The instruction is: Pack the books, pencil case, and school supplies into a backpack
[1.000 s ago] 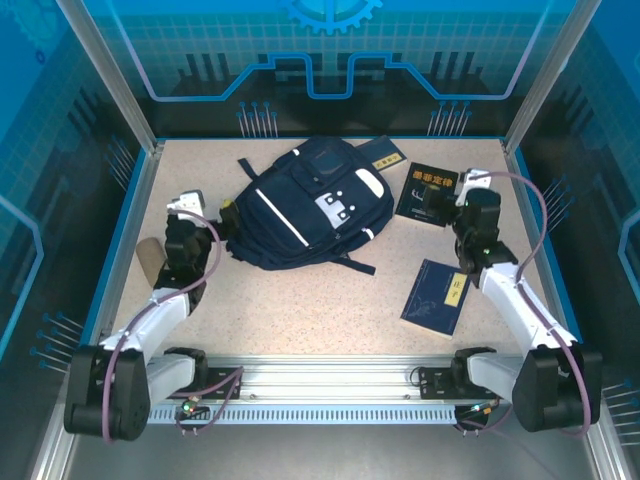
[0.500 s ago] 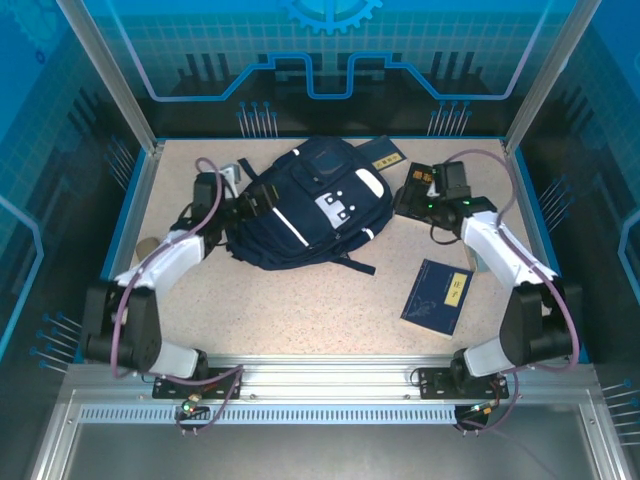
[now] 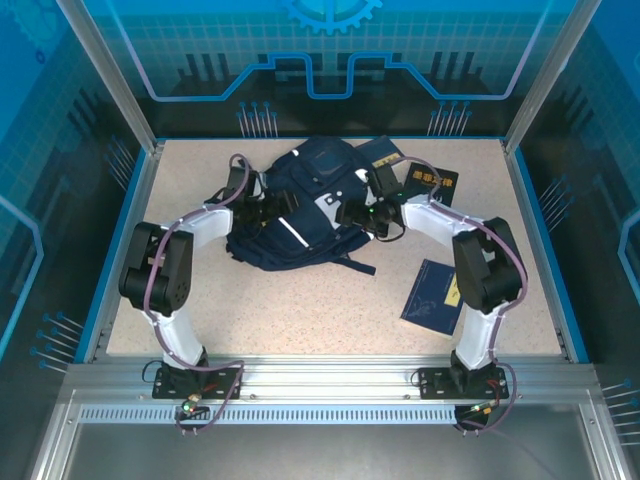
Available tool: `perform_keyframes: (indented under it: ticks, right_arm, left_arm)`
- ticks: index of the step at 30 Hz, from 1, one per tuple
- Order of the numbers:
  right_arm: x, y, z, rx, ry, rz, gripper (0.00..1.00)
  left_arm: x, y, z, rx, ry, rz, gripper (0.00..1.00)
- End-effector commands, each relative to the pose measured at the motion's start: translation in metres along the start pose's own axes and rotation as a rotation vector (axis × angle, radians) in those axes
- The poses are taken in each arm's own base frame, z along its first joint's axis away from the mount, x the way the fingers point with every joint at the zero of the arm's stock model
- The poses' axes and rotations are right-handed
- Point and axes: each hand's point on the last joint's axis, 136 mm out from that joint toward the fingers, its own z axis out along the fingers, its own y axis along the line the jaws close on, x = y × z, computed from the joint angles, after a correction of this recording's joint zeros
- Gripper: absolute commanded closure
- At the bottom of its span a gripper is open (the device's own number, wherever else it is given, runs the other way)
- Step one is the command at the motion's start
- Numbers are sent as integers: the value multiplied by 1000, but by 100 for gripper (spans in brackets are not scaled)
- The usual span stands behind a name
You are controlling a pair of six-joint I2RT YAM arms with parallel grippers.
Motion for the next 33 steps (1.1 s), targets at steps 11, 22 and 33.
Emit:
perform_keyframes:
  ticks: [11, 22, 33]
  right_arm:
    - [-5, 10, 48, -23, 112, 46, 17]
    - [-42, 37, 4, -57, 25, -65, 14]
    - [-19, -29, -97, -47, -125, -11, 0]
  left_arm:
    - [151, 57, -42, -142, 199, -259, 26]
    - [140, 8, -97, -245, 148, 129, 16]
    - [158, -44, -104, -327, 178, 571, 1]
